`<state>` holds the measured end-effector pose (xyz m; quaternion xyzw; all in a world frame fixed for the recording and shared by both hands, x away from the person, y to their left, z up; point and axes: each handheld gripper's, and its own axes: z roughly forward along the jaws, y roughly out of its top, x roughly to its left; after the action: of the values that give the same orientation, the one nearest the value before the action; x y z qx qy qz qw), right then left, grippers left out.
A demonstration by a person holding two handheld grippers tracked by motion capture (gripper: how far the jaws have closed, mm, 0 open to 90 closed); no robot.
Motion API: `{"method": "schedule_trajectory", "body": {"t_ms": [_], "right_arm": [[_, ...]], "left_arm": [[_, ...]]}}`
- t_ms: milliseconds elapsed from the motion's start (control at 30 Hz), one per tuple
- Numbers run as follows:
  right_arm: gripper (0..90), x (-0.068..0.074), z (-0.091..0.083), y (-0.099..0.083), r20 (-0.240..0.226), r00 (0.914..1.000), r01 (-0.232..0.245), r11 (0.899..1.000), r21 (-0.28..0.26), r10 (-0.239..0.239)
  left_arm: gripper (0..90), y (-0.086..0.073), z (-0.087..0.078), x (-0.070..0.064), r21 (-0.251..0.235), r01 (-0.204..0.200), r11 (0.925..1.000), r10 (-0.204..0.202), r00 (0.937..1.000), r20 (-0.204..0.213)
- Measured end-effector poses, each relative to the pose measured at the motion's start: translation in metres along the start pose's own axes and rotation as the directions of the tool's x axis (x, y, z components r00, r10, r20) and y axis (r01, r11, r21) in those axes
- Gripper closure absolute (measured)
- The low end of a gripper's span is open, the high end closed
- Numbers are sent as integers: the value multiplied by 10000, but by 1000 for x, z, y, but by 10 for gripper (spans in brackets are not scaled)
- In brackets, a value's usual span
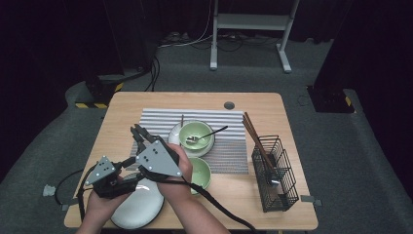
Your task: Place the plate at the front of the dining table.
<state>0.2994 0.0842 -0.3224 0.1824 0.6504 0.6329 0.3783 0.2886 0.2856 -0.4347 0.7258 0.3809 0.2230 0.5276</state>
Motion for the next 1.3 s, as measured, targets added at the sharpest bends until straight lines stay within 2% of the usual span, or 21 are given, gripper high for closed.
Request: {"method": "schedule_trajectory", "body": {"t_ms": [500, 700, 767, 1033, 1300], "right_arm": [[842, 24, -11, 2, -530, 9984, -208, 9997, -129, 201], [842, 30, -16, 2, -681, 9974, -245, 9994, -231, 229], [842, 32, -17, 1, -747, 9969, -283, 9994, -207, 266], [842, 39, -17, -2, -972, 9940, -525, 9985, -155, 508], [842, 42, -16, -3, -1108, 9924, -549, 9985, -53, 540]], "left_arm": [[492, 5, -6, -12, -738, -368, 9966, 379, 9992, 127], [552, 5, -4, -19, -848, -600, 9946, 620, 9978, 214], [561, 5, -4, -21, -854, -551, 9948, 573, 9981, 233], [633, 4, -6, -21, -1154, -600, 9915, 606, 9982, 12], [720, 4, -11, -21, -1702, -690, 9830, 652, 9975, -281]]}}
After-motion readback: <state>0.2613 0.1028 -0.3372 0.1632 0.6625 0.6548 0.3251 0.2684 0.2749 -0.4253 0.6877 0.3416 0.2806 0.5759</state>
